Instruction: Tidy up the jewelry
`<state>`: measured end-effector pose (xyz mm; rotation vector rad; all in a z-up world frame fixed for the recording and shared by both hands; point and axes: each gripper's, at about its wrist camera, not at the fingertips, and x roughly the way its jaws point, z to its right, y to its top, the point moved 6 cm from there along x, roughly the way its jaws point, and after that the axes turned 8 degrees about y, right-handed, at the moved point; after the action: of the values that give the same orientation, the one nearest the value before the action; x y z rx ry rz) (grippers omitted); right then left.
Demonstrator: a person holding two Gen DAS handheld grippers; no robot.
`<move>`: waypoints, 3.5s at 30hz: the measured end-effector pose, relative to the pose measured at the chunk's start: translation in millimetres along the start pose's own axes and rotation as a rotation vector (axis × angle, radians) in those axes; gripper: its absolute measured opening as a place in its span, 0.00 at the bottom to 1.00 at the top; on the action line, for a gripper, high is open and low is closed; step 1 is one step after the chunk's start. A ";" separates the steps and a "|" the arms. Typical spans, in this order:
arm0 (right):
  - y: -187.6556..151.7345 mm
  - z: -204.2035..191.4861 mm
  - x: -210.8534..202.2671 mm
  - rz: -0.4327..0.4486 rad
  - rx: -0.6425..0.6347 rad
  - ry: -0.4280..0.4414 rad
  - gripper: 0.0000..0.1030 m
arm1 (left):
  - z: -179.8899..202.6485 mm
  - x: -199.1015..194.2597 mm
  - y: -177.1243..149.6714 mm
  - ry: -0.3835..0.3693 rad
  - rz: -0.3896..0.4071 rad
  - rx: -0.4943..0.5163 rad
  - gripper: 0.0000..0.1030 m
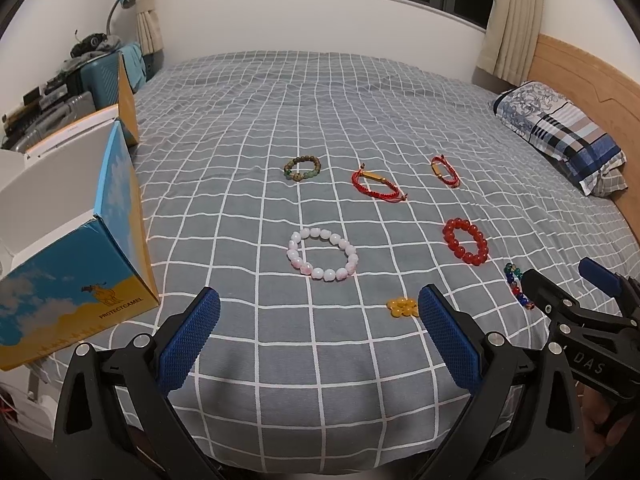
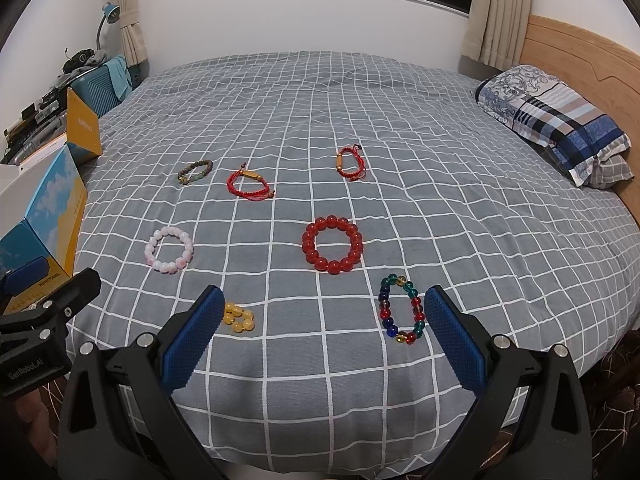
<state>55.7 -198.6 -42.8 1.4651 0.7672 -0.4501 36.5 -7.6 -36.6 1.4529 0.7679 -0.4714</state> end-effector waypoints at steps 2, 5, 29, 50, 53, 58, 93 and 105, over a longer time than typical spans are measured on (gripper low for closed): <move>-0.2 -0.1 0.2 0.001 -0.001 -0.002 0.93 | 0.3 0.5 -0.6 0.003 0.001 0.003 0.94; 0.0 -0.3 -0.2 0.002 -0.002 -0.003 0.93 | -0.4 1.5 -1.5 0.005 0.001 0.004 0.94; 0.5 0.3 -1.0 0.007 -0.005 -0.005 0.93 | 1.0 1.3 -2.6 0.019 -0.002 0.012 0.94; 4.2 2.1 -4.3 0.012 -0.020 -0.015 0.93 | 2.9 3.9 -2.2 0.017 -0.008 0.013 0.95; 9.0 1.1 -6.3 0.016 -0.023 -0.019 0.93 | 4.2 6.5 2.1 0.018 -0.013 0.015 0.95; 27.8 5.3 -4.4 0.016 -0.025 -0.034 0.93 | 7.8 13.7 16.7 0.019 -0.030 0.019 0.95; 24.7 21.2 166.4 -0.317 -0.001 0.048 0.44 | 18.3 160.3 13.8 -0.017 -0.250 0.034 0.38; 32.6 27.1 145.1 -0.252 0.049 0.079 0.12 | 17.6 139.4 21.1 -0.097 -0.220 0.021 0.11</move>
<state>184.0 -196.6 -122.7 1.4446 1.0158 -0.6082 149.8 -0.5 -122.0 1.3605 0.8509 -0.7142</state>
